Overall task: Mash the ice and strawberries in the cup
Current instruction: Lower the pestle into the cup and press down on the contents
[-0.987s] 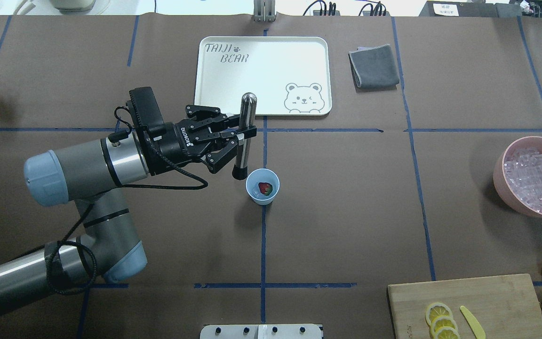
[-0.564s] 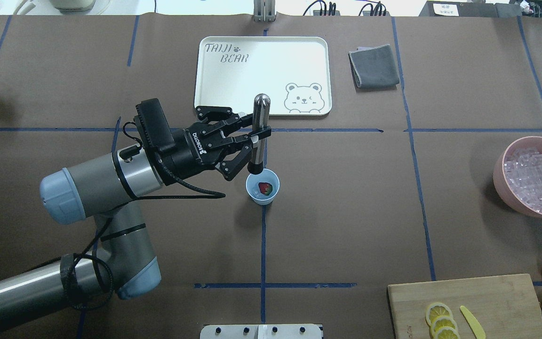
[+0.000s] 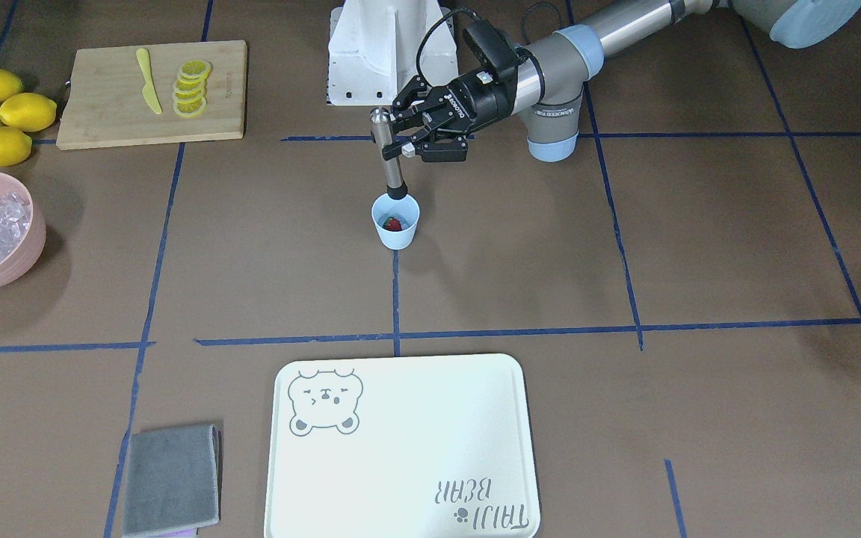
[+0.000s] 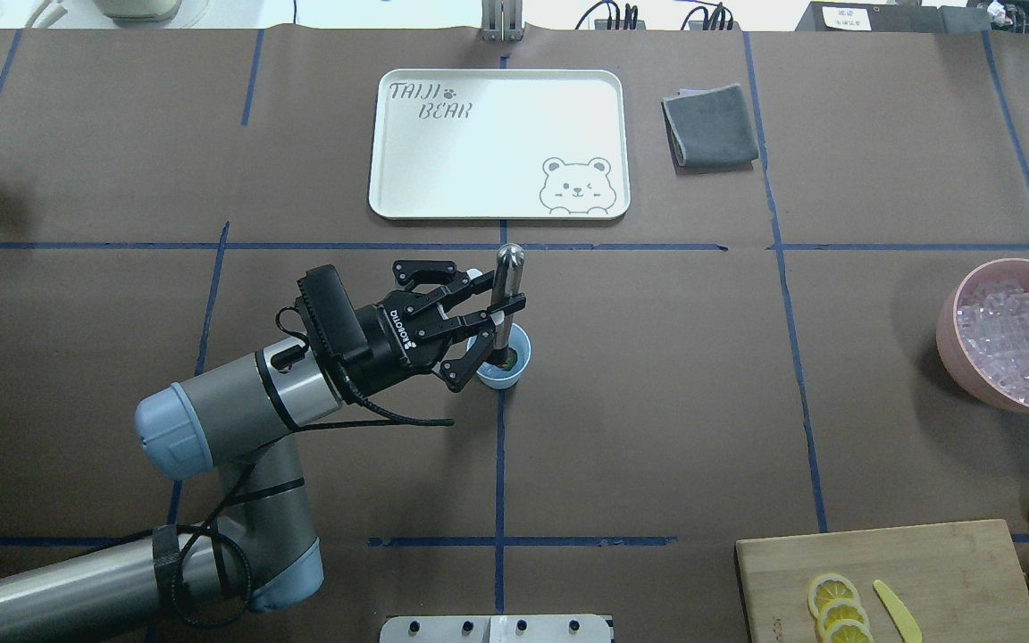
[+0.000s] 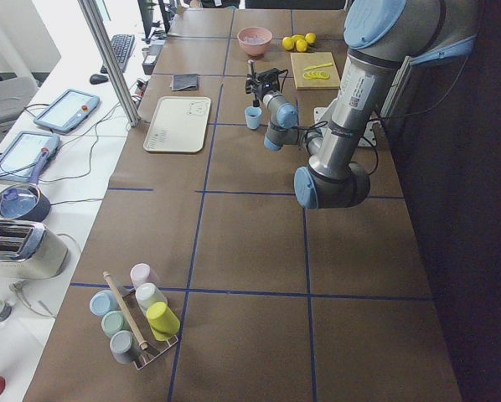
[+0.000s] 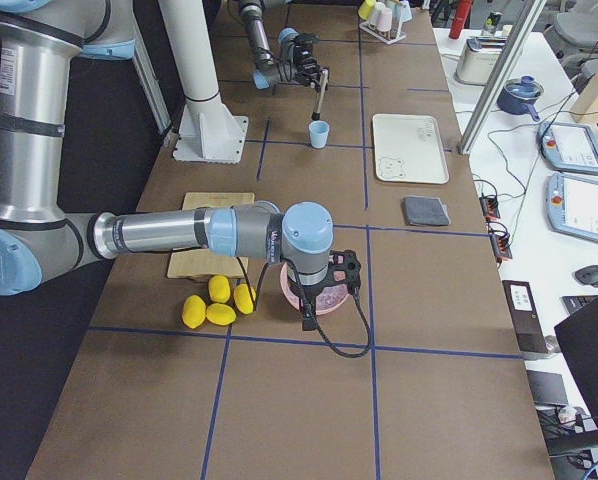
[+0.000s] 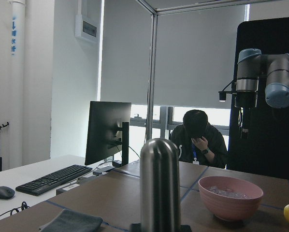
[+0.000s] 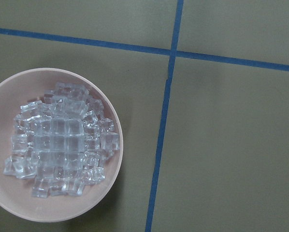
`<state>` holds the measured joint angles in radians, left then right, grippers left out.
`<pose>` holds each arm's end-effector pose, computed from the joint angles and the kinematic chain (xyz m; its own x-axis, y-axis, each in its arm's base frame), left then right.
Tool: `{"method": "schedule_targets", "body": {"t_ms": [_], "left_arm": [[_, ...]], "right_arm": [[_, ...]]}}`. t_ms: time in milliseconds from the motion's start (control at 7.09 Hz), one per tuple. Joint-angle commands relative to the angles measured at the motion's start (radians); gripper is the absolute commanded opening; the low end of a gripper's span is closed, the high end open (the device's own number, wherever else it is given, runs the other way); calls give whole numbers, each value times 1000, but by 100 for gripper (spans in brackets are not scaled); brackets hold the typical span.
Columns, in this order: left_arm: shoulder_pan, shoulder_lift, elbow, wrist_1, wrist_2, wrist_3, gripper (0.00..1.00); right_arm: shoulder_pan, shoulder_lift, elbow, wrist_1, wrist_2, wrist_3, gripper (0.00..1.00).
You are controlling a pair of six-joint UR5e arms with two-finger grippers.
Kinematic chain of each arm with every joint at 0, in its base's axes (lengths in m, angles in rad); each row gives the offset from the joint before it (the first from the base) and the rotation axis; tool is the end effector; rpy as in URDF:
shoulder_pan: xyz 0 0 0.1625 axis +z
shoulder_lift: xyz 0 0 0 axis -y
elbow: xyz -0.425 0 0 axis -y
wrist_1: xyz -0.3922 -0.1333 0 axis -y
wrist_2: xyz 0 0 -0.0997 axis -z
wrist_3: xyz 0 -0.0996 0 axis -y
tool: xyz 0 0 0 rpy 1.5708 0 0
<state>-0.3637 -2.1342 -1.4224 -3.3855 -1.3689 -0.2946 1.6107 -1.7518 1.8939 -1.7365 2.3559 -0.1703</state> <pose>0.5081 -0.3574 0.2251 0.3091 0.8854 -0.3471 0.6918 0.0411 0.7209 0.0792 -0.4069 0.5978 0.7026 -0.1251 0.7005 0.0804 0.9921 0.0965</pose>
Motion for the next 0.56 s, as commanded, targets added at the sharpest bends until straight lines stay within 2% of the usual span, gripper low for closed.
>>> {"method": "schedule_targets", "body": {"t_ms": [0, 423], "left_arm": [[5, -48, 81, -15, 21, 5, 1], [11, -47, 105, -20, 21, 6, 1]], "right_arm": [[0, 0, -1, 0, -1, 0, 99], [0, 0, -2, 0, -1, 0, 99]]}}
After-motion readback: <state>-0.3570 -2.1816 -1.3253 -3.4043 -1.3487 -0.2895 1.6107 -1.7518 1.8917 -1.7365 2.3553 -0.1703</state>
